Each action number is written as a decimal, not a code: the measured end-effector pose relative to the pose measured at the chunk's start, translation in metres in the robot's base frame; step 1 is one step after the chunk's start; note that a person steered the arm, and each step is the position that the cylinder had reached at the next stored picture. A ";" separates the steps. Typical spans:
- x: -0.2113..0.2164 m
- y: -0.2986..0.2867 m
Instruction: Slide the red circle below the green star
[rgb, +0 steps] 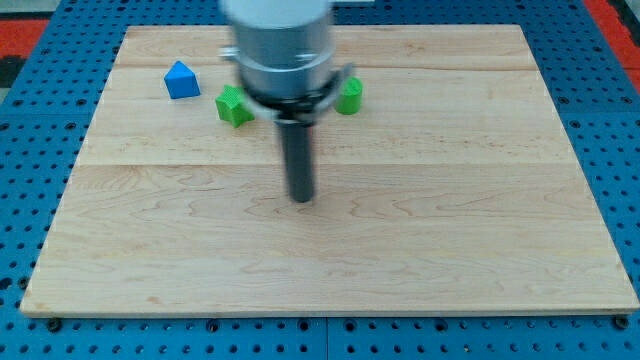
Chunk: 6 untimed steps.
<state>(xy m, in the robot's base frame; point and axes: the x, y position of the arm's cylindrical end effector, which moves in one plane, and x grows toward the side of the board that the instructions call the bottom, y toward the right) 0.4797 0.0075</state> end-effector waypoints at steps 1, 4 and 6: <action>-0.033 0.013; -0.073 -0.079; -0.054 -0.129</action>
